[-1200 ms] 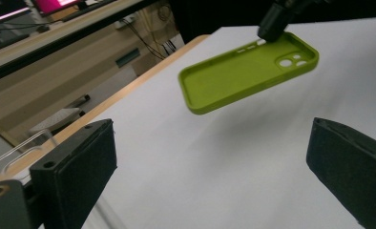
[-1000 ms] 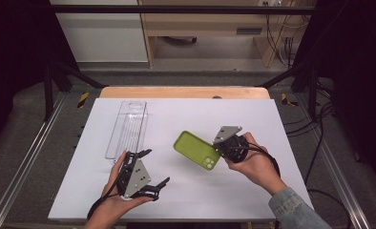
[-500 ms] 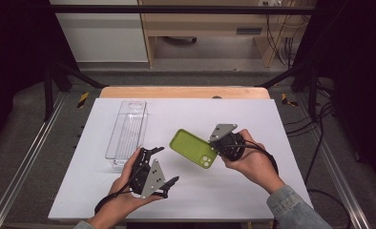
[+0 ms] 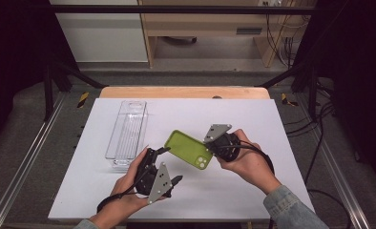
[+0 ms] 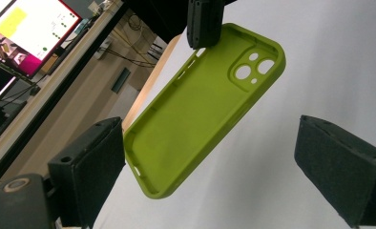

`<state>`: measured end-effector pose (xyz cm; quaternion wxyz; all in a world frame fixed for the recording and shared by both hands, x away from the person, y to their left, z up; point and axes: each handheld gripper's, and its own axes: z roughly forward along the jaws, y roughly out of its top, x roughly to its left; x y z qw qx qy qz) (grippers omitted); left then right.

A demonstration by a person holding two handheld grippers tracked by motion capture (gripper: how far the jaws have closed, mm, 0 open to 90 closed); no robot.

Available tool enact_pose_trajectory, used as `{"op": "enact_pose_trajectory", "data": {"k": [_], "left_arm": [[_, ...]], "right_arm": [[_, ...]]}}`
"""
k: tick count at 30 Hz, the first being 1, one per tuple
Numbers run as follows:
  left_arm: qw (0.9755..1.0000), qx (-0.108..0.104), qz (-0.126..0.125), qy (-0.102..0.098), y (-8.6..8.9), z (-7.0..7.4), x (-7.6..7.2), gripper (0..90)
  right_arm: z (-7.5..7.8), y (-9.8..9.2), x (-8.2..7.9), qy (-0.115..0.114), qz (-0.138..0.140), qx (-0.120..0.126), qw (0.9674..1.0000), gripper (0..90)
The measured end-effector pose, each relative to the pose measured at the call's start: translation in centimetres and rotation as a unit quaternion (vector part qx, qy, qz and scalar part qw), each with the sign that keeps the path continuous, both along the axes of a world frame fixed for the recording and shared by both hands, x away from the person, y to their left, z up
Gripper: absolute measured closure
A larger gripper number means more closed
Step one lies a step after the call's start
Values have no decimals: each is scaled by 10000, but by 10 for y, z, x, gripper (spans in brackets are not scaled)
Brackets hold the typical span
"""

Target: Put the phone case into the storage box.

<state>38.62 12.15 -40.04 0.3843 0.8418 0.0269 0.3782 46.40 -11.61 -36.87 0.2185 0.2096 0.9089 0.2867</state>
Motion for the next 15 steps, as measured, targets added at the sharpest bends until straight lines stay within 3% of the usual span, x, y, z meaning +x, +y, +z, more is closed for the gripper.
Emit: {"op": "enact_pose_trajectory", "data": {"k": [6,11,15], "left_arm": [[10000,85,-47,-2,-2,-1,0,94],[9994,223,-167,-198,-4,0,-4,124],[9992,238,-257,-166,-7,-1,-4,159]], "right_arm": [[-1,4,-1,11,21,4,10000,883],[-2,8,-2,25,95,-10,10000,883],[0,10,-3,28,109,-64,9999,883]]}}
